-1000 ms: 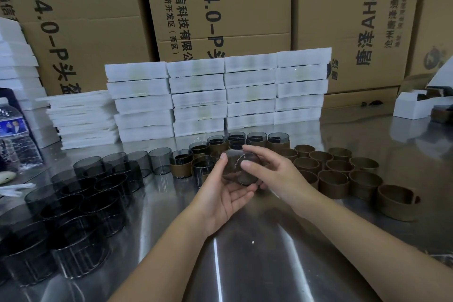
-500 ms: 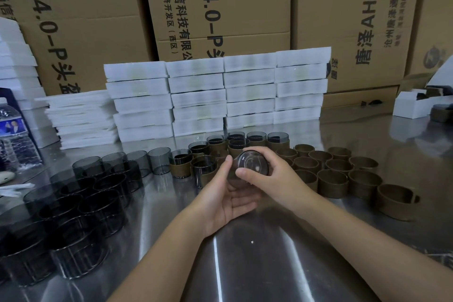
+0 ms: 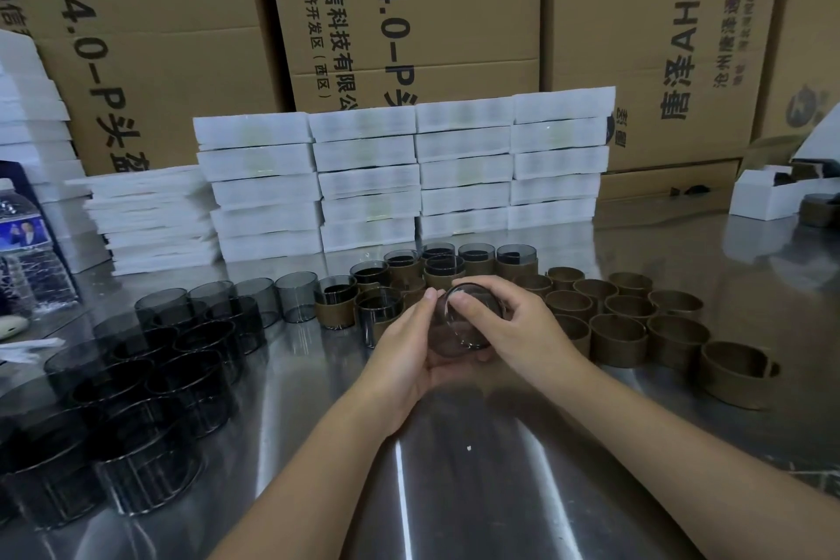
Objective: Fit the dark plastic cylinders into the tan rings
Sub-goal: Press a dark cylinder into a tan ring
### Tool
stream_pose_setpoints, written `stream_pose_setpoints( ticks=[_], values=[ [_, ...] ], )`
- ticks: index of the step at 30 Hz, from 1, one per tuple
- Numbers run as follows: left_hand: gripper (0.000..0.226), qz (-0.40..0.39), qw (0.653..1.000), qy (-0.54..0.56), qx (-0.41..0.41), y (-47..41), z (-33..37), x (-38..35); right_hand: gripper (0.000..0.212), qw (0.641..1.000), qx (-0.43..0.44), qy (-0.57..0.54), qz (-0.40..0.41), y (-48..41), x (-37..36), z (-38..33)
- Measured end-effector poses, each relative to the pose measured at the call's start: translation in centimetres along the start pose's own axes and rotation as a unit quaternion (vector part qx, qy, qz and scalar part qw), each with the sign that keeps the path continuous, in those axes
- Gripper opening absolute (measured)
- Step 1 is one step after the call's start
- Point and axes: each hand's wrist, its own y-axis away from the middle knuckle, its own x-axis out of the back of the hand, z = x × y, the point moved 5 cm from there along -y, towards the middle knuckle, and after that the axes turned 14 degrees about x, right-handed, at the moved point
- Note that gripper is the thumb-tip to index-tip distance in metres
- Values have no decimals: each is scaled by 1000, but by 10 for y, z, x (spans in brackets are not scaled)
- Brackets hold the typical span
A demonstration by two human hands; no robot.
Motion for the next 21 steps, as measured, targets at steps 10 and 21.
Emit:
stream_pose_setpoints(
  ticks=[10,21],
  values=[
    [46,0,999,-26,-47,3,-1,0,22,999,-12,34,-5,-1,1,3],
    [21,122,986,88,-75,-4,5,22,31,988,-102,115,-8,-5,18,34]
  ],
)
